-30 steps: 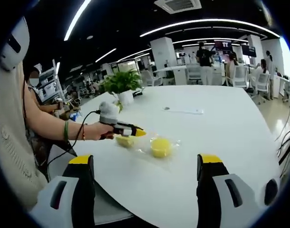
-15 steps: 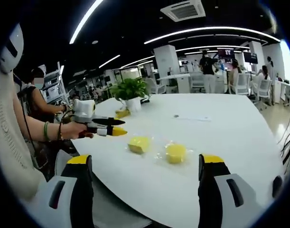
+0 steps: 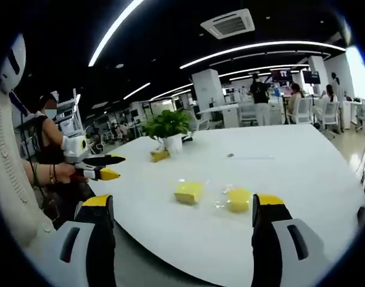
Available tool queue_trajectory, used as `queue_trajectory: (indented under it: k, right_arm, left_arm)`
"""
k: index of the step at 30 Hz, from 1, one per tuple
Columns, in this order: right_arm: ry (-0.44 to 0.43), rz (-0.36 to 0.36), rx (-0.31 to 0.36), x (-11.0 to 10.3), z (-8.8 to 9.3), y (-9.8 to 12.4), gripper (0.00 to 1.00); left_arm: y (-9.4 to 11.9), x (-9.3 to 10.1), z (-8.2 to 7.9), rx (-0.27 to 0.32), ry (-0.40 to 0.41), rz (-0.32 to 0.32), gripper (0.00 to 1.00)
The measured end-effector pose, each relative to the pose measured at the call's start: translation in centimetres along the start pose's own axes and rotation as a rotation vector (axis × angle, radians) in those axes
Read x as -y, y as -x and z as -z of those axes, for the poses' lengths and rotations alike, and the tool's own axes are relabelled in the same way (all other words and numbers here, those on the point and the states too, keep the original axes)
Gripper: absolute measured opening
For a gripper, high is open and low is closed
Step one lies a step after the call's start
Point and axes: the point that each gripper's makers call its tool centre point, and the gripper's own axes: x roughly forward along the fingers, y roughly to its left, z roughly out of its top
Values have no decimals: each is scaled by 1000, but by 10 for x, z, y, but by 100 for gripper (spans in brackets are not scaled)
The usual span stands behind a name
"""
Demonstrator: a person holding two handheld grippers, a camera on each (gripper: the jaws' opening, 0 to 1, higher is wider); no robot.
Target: Compare the silicone blocks by pressing each to a similar depth, holding the contact briefly, and releasing to observe deformation and rebound differences across the visible hardness samples.
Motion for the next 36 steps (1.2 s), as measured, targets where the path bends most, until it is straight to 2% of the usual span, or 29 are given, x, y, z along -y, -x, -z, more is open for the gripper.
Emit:
queue_trajectory:
  k: [3,5,10,18,22,24,31,36]
  right_arm:
    - [-12,23,18,-7,5,3,96]
    - [-3,42,31,-10,8,6,96]
    - [-16,68,61,-9,13,13,96]
    - [-42,64,49,-2,22,15,95]
    - [-33,59,48,1,21,15,94]
    - [-36,58,34,5,23,12,96]
    - [22,8,-15,6,27,1,96]
    - [26,-2,-1,14,22,-4,96]
  left_arm:
    - [11,0,11,-6,23,17,81]
    - [17,2,18,-11,43,36,82]
    - [26,4,23,1,101,38,87]
    - [33,-1,24,18,151,-39,88]
    - [32,-2,26,12,154,-57,87]
    - [30,-2,29,-12,145,-71,87]
    - [27,-5,24,2,168,-116,90]
    - [24,-8,22,4,170,-140,89]
